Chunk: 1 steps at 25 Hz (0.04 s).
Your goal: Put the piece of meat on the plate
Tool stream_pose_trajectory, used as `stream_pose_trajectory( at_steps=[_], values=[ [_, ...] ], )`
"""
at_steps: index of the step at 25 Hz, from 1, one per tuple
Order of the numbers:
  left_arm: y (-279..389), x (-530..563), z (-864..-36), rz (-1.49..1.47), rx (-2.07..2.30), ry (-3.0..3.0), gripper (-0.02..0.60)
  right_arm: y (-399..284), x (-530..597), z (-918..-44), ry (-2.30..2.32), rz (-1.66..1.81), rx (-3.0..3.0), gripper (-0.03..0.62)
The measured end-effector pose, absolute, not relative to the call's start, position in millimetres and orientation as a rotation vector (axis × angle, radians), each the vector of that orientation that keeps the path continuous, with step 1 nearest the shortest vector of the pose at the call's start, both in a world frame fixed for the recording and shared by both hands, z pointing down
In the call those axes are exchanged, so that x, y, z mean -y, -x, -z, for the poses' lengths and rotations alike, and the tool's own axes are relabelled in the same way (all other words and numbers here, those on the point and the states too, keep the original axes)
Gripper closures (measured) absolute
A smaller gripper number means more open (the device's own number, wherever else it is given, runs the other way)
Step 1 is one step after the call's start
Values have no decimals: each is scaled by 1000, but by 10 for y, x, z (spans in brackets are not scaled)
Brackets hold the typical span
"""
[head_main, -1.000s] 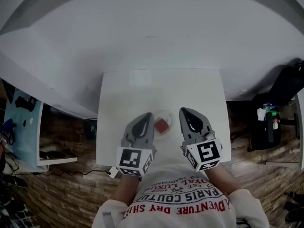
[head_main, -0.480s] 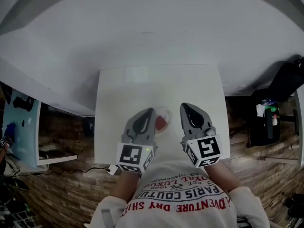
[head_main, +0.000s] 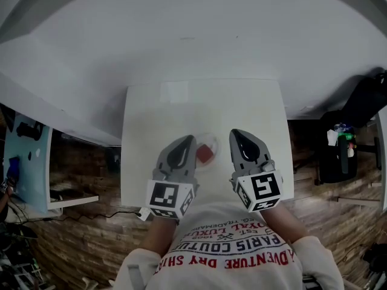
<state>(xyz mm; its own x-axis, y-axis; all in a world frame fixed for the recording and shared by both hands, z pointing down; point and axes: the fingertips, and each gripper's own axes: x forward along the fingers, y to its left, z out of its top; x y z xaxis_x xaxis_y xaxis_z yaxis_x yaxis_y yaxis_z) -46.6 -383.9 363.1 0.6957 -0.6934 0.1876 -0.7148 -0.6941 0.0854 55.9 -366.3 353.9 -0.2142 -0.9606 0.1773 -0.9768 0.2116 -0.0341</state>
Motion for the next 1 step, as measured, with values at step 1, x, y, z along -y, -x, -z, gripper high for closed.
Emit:
stream_pose_trajectory(
  at_steps=[1],
  values=[
    [480,3841,-3635,-210,1153,-2747,575,-554,3663,-3548,-1889,-214,2350,582]
  ],
)
